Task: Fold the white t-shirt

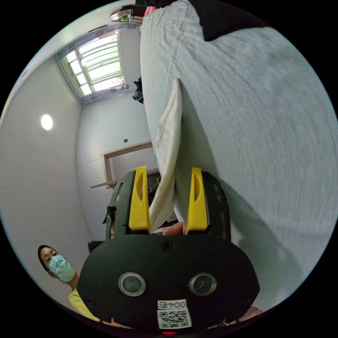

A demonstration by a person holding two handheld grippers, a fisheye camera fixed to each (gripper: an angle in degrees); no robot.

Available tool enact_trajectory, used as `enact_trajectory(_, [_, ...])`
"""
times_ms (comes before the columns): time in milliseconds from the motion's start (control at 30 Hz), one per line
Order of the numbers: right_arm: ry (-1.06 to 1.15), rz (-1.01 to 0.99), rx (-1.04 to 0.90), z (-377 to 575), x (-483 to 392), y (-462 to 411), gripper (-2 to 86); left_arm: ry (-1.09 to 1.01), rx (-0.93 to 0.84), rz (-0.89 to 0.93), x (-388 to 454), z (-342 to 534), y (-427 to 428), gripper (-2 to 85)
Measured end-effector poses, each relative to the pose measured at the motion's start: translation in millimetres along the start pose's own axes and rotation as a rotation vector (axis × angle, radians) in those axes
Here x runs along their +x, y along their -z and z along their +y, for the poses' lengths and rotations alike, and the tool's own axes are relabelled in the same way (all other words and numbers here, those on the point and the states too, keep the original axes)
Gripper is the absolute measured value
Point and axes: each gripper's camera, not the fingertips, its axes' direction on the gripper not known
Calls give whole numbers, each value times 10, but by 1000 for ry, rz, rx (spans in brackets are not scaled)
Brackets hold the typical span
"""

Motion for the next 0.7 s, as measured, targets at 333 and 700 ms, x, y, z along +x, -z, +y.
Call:
enact_trajectory(333, [-8,-88,79,-794,-231,-949,45,290,98,121,-844,962,401,10])
enact_trajectory(700, [302,167,-50,-888,-1840,-2990,41,889,440,493,-2457,3339,881,12])
